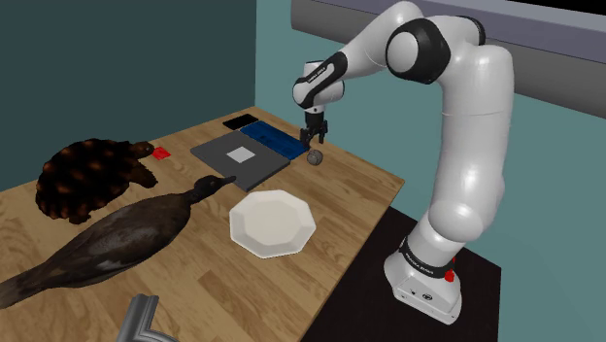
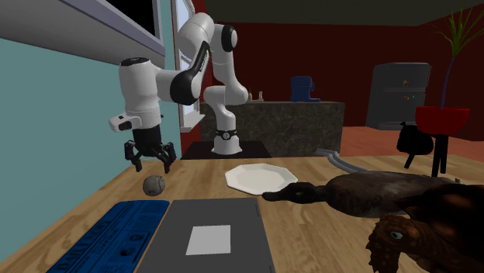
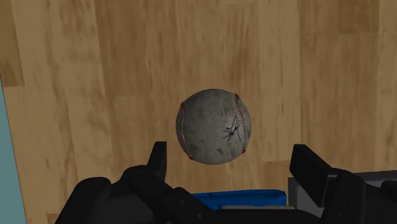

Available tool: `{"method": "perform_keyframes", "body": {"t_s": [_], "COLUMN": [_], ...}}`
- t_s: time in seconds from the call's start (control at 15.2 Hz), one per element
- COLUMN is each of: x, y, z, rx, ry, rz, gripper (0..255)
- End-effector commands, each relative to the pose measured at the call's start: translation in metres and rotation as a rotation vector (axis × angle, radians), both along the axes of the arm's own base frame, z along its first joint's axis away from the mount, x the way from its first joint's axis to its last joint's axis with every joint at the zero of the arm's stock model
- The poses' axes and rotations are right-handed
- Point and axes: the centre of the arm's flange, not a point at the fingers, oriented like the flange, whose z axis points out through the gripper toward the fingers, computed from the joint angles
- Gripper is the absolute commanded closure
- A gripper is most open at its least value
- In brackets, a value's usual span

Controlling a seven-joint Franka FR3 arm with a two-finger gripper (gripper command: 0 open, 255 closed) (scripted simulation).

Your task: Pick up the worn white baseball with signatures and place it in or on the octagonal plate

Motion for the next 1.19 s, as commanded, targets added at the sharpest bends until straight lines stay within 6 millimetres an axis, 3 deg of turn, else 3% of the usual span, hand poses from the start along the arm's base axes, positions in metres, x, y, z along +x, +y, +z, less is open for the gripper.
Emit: {"method": "perform_keyframes", "body": {"t_s": [0.0,0.4,0.92,0.99,1.12], "x": [0.005,-0.002,-0.002,-0.002,-0.002], "y": [-0.004,-0.005,-0.005,-0.005,-0.005], "z": [-0.013,-0.047,-0.047,-0.047,-0.047], "rx": [-0.003,-0.003,-0.003,-0.003,-0.003], "ry": [0.004,0.004,0.004,0.004,0.004], "rz": [0.002,0.002,0.002,0.002,0.002], "gripper": [0,0,0,255,255]}}
